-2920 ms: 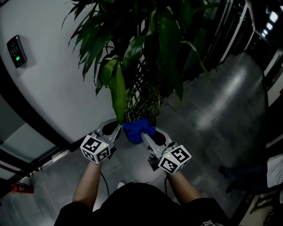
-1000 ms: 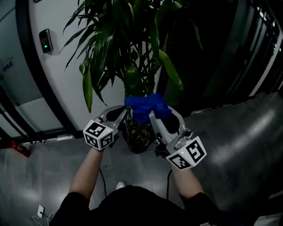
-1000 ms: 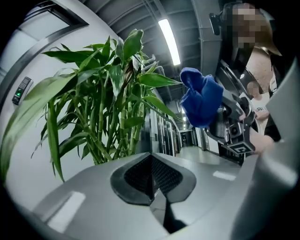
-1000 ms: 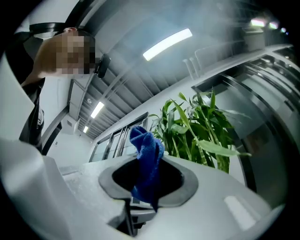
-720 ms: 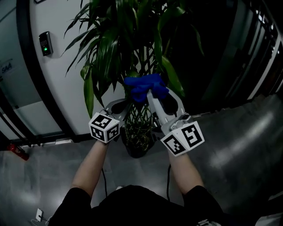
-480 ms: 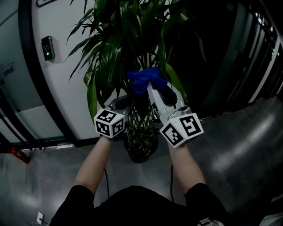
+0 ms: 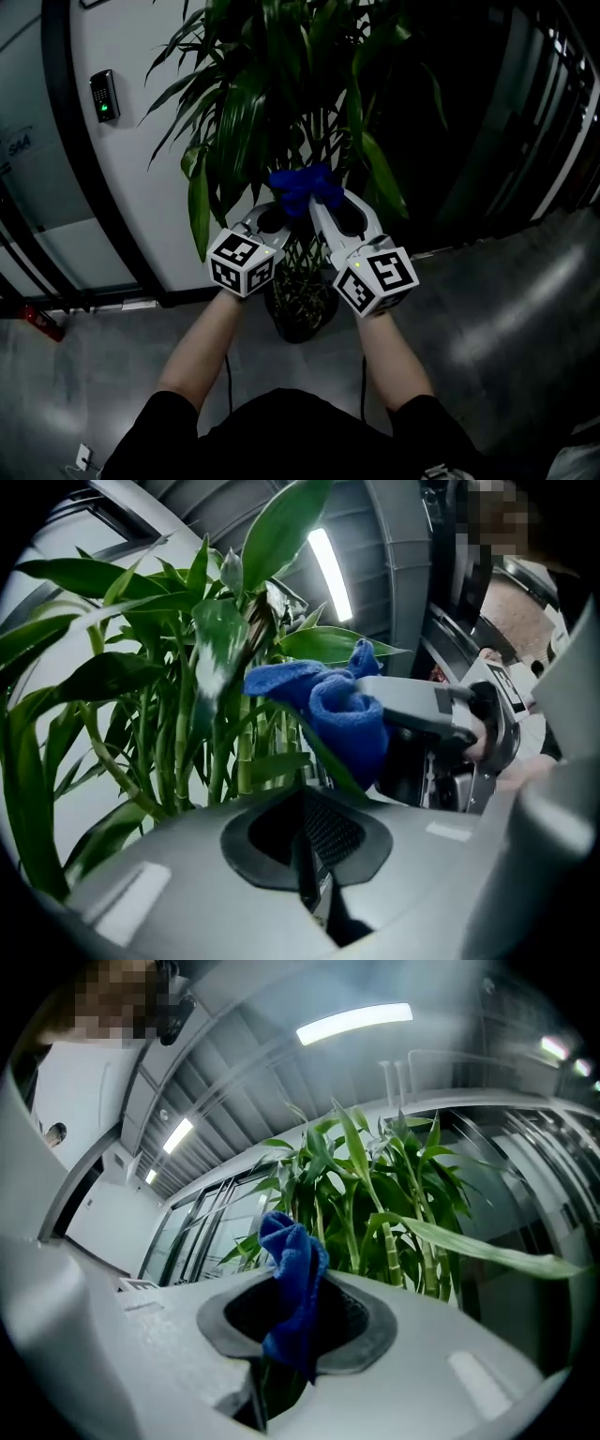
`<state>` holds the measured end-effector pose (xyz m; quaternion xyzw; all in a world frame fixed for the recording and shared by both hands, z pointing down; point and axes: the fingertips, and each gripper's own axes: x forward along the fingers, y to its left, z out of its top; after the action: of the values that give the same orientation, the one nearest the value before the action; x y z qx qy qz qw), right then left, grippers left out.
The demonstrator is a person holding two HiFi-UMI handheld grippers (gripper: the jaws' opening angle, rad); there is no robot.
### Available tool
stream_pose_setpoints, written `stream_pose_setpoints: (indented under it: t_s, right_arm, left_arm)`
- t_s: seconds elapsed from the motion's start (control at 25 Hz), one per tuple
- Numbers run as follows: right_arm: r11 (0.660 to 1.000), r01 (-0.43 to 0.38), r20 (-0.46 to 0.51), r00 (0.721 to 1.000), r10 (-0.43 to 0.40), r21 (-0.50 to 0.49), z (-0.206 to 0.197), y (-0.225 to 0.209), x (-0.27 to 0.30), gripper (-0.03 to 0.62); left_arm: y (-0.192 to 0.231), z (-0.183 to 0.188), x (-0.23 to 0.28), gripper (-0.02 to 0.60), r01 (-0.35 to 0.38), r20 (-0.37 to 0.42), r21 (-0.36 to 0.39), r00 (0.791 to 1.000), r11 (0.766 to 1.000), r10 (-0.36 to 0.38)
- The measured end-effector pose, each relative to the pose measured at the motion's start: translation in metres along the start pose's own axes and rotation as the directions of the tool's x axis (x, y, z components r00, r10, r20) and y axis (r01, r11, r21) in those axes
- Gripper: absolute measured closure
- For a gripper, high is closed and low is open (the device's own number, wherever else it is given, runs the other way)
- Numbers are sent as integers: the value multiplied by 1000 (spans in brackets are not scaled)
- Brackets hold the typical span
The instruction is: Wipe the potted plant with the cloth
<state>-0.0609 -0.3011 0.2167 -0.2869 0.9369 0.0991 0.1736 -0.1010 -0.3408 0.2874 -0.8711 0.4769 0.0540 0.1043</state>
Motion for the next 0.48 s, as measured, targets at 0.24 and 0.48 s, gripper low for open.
stream_pose_setpoints:
  t_s: [0.24,0.48]
  right_arm:
    - [996,-22,-21,999,24,84,-18,12,-9,490]
    - [982,-18,-60,998,29,188,-46,16,-22,490]
  left_arm:
    - [-7,3,-4,575,31,23,-37,999,999,-31]
    - [3,-7,-12,575,14,48,-171,999,985,-6]
